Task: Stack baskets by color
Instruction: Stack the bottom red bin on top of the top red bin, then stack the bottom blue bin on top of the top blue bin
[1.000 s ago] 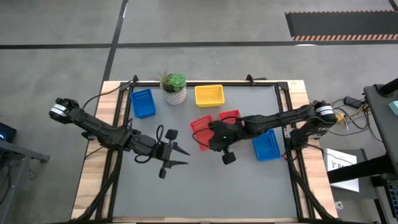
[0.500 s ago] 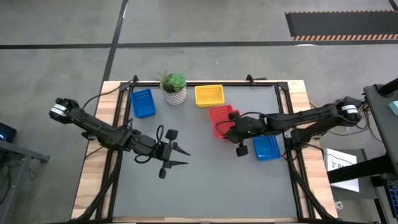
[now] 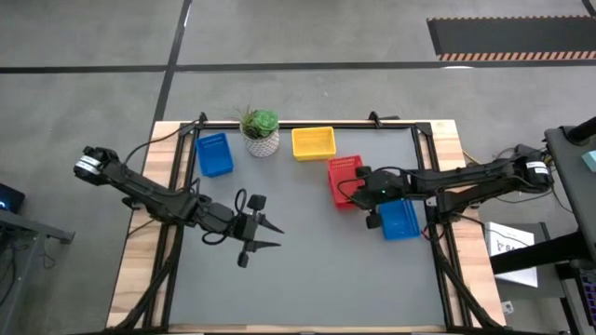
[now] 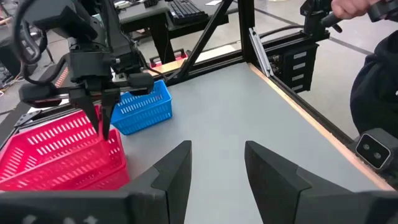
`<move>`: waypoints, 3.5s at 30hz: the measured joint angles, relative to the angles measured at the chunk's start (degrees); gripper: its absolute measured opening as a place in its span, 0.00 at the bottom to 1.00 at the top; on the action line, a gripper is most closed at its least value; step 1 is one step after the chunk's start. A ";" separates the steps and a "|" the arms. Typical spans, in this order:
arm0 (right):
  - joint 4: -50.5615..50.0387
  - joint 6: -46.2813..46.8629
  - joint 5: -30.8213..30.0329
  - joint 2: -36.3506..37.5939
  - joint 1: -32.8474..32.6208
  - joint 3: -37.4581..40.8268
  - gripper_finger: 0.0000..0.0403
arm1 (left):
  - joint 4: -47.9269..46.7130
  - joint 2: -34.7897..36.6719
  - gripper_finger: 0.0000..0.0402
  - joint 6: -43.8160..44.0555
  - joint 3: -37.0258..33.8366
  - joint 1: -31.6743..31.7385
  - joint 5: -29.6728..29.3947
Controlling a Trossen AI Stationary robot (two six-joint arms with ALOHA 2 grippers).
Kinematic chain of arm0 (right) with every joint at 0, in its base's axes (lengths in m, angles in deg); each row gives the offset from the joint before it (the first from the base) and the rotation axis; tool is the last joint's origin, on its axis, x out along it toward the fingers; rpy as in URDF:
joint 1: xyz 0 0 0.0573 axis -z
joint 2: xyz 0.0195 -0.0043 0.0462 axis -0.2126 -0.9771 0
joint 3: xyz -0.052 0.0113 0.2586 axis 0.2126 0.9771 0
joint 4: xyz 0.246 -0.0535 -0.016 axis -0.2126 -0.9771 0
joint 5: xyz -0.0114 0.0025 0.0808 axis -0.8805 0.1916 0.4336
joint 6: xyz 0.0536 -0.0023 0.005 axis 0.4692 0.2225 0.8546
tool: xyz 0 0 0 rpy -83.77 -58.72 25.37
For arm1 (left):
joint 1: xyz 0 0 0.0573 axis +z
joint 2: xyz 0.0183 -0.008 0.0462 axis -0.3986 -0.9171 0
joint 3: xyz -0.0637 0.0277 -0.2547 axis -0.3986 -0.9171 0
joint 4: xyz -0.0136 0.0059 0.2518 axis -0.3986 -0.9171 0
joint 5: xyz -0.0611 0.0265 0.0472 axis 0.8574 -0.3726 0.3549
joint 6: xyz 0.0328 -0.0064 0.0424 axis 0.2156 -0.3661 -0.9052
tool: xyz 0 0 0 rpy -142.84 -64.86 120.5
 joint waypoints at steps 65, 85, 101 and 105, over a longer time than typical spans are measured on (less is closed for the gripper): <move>-5.93 17.77 3.38 -0.83 3.20 -10.14 0.36 | 5.70 0.07 0.33 0.68 -5.35 0.03 -1.64; 18.46 17.09 2.92 -3.43 -0.88 0.82 0.04 | 8.41 0.07 0.33 1.51 -6.80 0.07 -2.60; 5.68 22.76 2.92 -0.03 -5.54 -5.79 0.02 | 8.78 0.07 0.33 1.34 -6.84 0.11 -3.08; -6.67 30.97 2.33 0.32 -10.05 -11.90 0.02 | 8.93 0.07 0.33 1.32 -6.78 0.11 -3.10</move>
